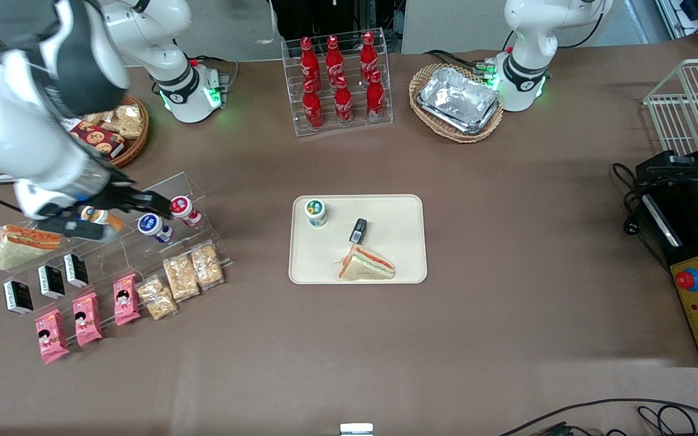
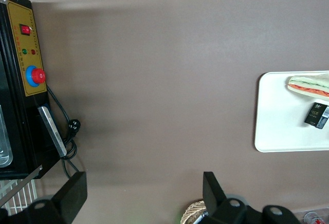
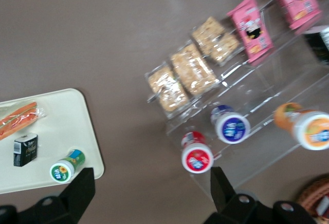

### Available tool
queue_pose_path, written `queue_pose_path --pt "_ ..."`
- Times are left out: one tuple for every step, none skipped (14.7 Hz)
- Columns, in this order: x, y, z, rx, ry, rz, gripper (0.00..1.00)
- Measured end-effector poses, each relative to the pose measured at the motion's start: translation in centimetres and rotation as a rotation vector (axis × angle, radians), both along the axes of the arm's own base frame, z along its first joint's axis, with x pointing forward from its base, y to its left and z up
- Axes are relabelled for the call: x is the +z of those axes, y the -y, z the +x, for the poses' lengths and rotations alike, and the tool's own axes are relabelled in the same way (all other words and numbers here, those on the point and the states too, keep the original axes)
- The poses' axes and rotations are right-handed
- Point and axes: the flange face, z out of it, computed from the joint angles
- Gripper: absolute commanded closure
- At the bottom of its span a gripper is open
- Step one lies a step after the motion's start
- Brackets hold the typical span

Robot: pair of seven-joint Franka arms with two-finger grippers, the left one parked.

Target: Place green gum on tray

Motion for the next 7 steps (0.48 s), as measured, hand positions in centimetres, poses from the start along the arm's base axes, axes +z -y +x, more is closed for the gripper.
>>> queue_pose_path --pt "1.2 1.5 0.1 -0.005 0.006 0.003 0.00" --pt "2.2 2.6 0.2 -0.012 0.008 0.004 0.00" --pt "3.1 3.4 0.2 -0.022 0.008 0.003 0.00" --pt "4.0 4.1 0.2 -0.019 0.010 0.000 0.00" --pt "4.7 4.8 0.2 -0.004 0.013 -0.005 0.00" --pt "5.3 5.3 0.2 0.008 0.016 -0.015 0.00" --pt "5.8 6.2 0.2 0.011 0.019 -0.024 0.00"
